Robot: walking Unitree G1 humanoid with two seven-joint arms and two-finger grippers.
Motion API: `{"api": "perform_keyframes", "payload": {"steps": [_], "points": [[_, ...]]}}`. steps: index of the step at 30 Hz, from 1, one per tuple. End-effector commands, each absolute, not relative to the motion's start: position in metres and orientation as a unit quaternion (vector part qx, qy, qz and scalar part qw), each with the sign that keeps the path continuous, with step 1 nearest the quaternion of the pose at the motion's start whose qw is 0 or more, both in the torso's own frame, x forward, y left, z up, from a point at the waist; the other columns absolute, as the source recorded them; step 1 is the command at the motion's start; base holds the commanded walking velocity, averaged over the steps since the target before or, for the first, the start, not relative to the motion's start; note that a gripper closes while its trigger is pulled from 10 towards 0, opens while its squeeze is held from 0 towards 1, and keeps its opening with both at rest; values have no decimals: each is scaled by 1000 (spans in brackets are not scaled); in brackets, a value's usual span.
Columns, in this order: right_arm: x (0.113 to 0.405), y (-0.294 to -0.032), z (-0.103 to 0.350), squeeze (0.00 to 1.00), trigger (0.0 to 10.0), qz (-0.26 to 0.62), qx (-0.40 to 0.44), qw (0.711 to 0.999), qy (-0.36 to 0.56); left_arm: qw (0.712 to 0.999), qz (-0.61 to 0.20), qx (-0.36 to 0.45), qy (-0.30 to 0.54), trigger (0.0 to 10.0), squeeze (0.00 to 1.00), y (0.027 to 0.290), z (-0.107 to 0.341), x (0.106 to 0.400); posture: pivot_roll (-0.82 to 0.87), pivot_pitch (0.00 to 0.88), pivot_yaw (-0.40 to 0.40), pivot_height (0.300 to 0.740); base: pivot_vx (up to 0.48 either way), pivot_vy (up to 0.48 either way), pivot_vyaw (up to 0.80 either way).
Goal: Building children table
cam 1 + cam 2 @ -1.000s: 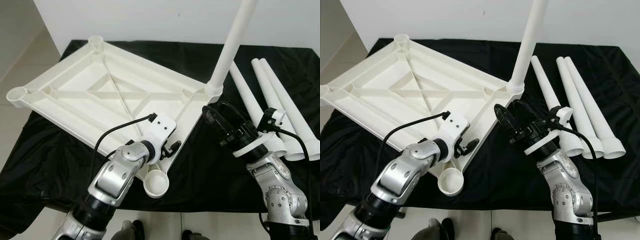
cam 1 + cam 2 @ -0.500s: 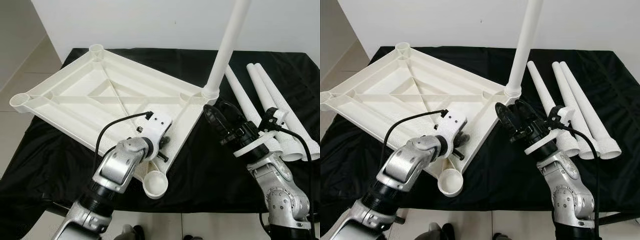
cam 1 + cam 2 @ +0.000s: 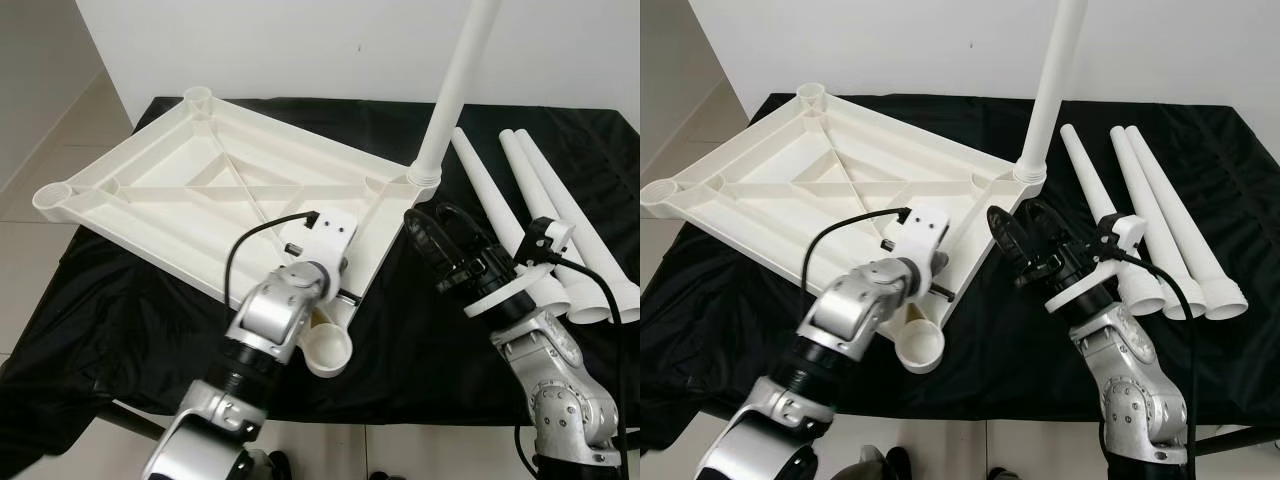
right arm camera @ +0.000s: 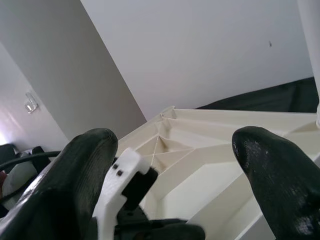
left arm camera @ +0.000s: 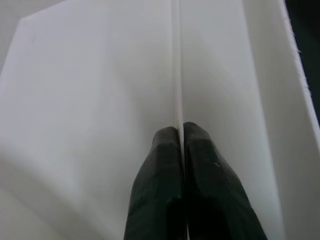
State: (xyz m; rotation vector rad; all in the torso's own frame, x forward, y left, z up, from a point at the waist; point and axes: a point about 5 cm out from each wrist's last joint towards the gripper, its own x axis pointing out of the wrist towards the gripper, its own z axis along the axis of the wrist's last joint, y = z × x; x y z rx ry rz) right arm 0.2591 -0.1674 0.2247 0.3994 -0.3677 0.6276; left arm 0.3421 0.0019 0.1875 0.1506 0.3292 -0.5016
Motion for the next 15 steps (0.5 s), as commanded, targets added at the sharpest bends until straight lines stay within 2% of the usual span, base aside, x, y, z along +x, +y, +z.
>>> {"api": "perform_keyframes", "payload": {"steps": [1, 3, 4, 5, 10, 11, 15], "points": [[256, -165, 225, 0, 10000, 310, 197, 913, -178, 959, -238, 56, 139, 0, 0, -7, 191, 343, -127, 166, 72, 740, 0, 0, 0], [256, -165, 225, 0, 10000, 310, 198, 913, -178, 960, -240, 60, 134, 0, 0, -14, 195, 344, -127, 165, 72, 740, 0, 0, 0], [256, -165, 224, 0, 10000, 309, 199, 913, -177, 961, -235, 58, 135, 2039, 0, -16, 196, 346, -126, 163, 71, 740, 0, 0, 0], [256, -165, 224, 0, 10000, 309, 200, 913, -177, 960, -237, 60, 135, 10000, 0, -19, 198, 347, -126, 163, 71, 740, 0, 0, 0], [256, -163, 223, 0, 10000, 310, 202, 912, -175, 957, -260, 63, 115, 10000, 0, -29, 207, 346, -128, 163, 72, 740, 0, 0, 0], [256, -163, 223, 0, 10000, 310, 202, 913, -174, 954, -276, 52, 105, 10000, 1000, -32, 211, 345, -128, 163, 72, 740, 0, 0, 0], [256, -164, 220, 0, 10000, 306, 201, 915, -170, 948, -305, 42, 81, 10000, 1000, -32, 219, 342, -127, 158, 71, 740, 0, 0, 0]]}}
